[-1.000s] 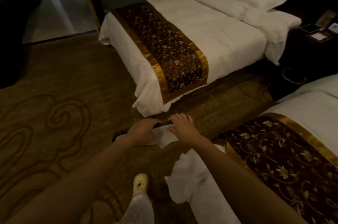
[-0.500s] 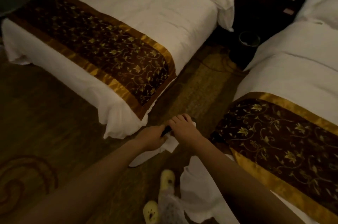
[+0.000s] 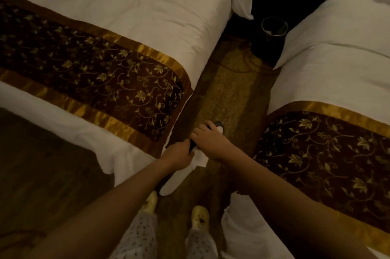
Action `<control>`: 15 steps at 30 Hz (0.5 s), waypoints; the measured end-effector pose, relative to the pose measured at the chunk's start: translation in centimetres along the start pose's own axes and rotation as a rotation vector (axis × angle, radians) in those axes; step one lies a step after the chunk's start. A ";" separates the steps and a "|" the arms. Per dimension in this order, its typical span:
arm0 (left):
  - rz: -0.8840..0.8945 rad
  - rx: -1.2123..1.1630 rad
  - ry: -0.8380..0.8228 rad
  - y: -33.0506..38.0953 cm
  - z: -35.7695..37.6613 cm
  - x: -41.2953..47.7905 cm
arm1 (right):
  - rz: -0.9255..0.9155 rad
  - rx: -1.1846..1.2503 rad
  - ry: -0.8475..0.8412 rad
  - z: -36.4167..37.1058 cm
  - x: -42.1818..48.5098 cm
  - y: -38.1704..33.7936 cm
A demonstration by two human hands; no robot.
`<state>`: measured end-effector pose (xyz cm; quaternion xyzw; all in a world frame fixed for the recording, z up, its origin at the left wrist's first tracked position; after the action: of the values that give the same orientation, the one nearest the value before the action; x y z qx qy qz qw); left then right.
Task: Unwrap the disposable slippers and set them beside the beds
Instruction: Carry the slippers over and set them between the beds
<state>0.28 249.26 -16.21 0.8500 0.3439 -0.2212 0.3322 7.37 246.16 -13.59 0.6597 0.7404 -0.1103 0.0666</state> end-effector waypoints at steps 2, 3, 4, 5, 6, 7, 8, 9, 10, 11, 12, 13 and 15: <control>0.016 0.007 0.002 -0.8 -1.4 1.8 | 0.028 0.009 -0.007 -0.3 1.7 0.7; 0.025 0.016 0.002 -1.2 -2.0 2.9 | 0.046 0.004 -0.007 -0.4 2.6 1.1; 0.037 0.028 0.000 -1.6 -2.5 4.0 | 0.068 -0.007 -0.004 -0.5 3.5 1.6; 0.048 0.048 0.000 -2.0 -2.9 5.2 | 0.096 -0.017 0.001 -0.5 4.5 2.2; 0.063 0.070 0.003 -2.4 -3.4 6.4 | 0.131 -0.025 0.007 -0.4 5.4 2.8; 0.085 0.090 0.009 -2.8 -3.9 7.8 | 0.167 -0.037 0.009 -0.3 6.3 3.5; 0.103 0.095 0.021 -3.2 -4.2 9.0 | 0.200 -0.053 -0.002 0.0 7.3 4.0; 0.113 0.074 0.035 -3.6 -4.4 10.3 | 0.228 -0.072 -0.013 0.4 8.2 4.4; 0.111 0.036 0.047 -4.0 -4.5 11.6 | 0.257 -0.083 -0.003 0.7 9.1 4.7; 0.103 0.000 0.063 -4.5 -4.3 12.8 | 0.291 -0.075 0.030 1.1 9.8 4.9; 0.087 -0.034 0.079 -4.8 -3.9 14.0 | 0.336 -0.036 0.079 1.5 10.4 5.0; 0.056 -0.096 0.105 -5.3 -3.4 15.2 | 0.402 0.031 0.144 2.1 10.7 5.4; -0.073 -0.445 0.133 -7.1 -1.5 18.2 | 0.606 0.207 0.294 4.8 10.8 6.9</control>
<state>7.41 262.15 -29.08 0.7557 0.4358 -0.0953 0.4795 12.72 256.09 -21.38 0.8616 0.4975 -0.0639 -0.0784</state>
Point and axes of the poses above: each hand's wrist, its own x-axis towards the middle knuckle, its own z-axis out of the palm, y = z × x, the point moved 7 cm from there along x, towards the middle knuckle, and after that the axes turned 5 degrees about -z, right-handed, at the moved point
